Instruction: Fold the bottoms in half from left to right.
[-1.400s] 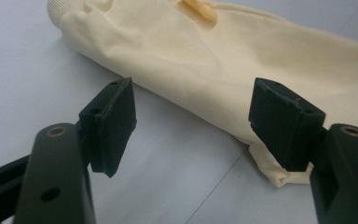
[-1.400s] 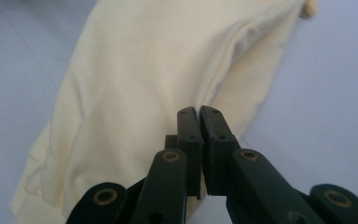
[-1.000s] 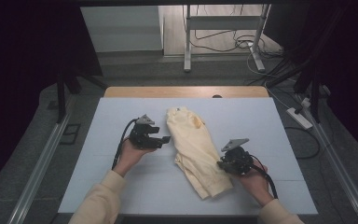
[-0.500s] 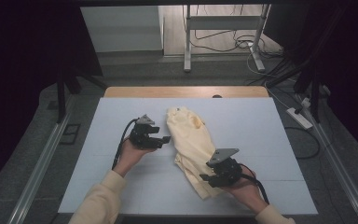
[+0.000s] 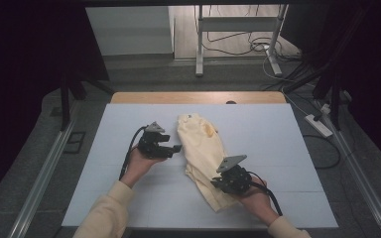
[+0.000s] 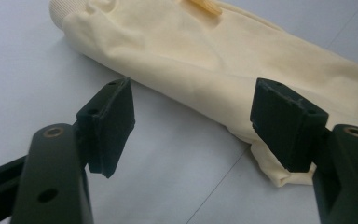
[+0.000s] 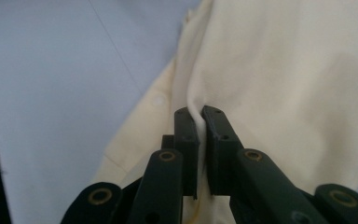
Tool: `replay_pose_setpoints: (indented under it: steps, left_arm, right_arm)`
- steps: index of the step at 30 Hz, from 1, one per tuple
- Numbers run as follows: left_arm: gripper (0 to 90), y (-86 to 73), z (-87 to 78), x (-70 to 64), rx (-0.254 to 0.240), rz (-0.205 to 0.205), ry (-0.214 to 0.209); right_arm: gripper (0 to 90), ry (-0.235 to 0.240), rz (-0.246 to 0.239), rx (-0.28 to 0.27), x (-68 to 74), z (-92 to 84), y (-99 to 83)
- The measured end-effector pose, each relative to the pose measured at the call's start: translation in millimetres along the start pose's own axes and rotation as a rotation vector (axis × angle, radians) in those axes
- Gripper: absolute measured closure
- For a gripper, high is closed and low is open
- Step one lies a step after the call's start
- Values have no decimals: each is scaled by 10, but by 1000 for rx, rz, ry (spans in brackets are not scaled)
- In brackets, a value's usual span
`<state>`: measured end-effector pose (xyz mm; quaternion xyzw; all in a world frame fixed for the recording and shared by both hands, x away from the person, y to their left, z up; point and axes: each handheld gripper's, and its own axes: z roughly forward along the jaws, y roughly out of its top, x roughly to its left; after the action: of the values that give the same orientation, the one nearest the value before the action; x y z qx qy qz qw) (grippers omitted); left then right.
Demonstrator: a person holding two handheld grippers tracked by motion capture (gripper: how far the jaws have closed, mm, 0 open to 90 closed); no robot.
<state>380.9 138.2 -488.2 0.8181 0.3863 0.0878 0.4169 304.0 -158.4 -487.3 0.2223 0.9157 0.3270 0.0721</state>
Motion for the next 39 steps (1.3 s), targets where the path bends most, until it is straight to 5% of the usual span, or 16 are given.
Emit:
replay_pose_setpoints:
  steps: [6, 11, 13, 22, 32, 35, 39]
  left_arm:
    - [296, 3, -21, 18, 0, -7, -4]
    - [291, 3, -33, 20, -1, -9, -5]
    - [291, 6, -40, 18, -4, -7, -6]
    - [291, 8, -56, 26, -10, -12, -2]
    - [290, 7, -47, 20, -6, -10, -3]
    - [290, 6, -43, 20, -4, -9, -3]
    - [290, 8, -47, 18, -7, -9, -4]
  right_arm:
    - [845, 56, -36, -89, 154, -24, 166]
    - [844, 4, -109, 1, 210, 115, 134]
    - [845, 1, -90, 10, 168, 107, 98]
    - [849, -78, -80, -42, -3, -200, 97]
    - [843, -27, -123, 38, 94, 34, 42]
    - [792, -20, -109, 29, 74, 34, 23]
    - [594, -11, -58, -17, 12, -47, 4]
